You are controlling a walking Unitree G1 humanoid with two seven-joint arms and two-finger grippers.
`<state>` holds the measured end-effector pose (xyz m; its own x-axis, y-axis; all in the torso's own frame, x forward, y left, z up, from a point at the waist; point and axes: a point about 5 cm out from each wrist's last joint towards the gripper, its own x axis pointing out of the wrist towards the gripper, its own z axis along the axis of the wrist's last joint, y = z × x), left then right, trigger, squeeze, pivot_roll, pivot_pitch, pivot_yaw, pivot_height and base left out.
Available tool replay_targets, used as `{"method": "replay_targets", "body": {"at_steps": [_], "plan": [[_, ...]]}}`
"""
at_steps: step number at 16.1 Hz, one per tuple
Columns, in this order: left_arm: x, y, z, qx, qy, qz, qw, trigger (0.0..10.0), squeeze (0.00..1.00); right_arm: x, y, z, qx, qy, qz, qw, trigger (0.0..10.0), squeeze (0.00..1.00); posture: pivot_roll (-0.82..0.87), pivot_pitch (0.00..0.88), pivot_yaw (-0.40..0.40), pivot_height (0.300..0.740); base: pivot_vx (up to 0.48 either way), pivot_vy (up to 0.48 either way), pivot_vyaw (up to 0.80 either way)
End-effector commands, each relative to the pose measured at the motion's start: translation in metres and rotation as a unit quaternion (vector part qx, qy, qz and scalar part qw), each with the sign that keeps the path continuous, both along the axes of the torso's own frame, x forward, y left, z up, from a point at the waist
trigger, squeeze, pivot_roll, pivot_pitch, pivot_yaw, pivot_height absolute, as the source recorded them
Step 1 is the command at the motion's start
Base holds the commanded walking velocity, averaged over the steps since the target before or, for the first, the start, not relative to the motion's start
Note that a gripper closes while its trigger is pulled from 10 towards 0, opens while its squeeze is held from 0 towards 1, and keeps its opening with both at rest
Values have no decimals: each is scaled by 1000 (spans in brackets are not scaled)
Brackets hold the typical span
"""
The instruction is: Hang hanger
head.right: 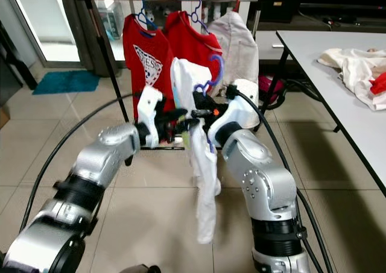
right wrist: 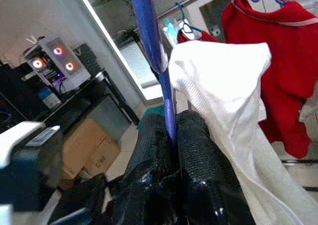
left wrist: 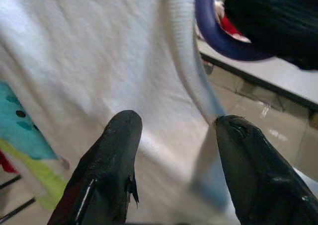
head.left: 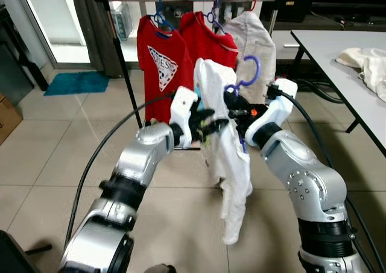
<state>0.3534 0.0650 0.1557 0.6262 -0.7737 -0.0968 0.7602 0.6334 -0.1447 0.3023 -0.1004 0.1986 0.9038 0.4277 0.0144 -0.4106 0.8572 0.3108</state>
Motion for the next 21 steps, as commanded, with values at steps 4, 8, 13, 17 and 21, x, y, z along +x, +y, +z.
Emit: {"method": "replay_targets", "body": {"at_steps": [4,8,13,17,21], "plan": [[9,-4,5,-20,3,-6,1000,2157,0,-1,6,15,7,-23,11,1000,10000,0,-116,0,72,740,0,0,0],[12,-8,0,-14,10,-11,1000,0,0,-2,7,16,8,-24,11,1000,10000,0,-118,0,79,740,0,0,0],[3,-7,0,-10,8,-64,998,2902,0,-1,5,12,-21,-22,-9,999,10000,0,-123,0,90,740,0,0,0],[-9,0,-4,-16,-5,-70,997,10000,1000,0,5,12,-21,-22,-15,999,10000,0,-116,0,88,740,0,0,0],[-17,-6,1,-34,-11,-89,995,10000,1000,1,10,14,-29,-28,-6,999,10000,0,-109,0,77,740,0,0,0]]}}
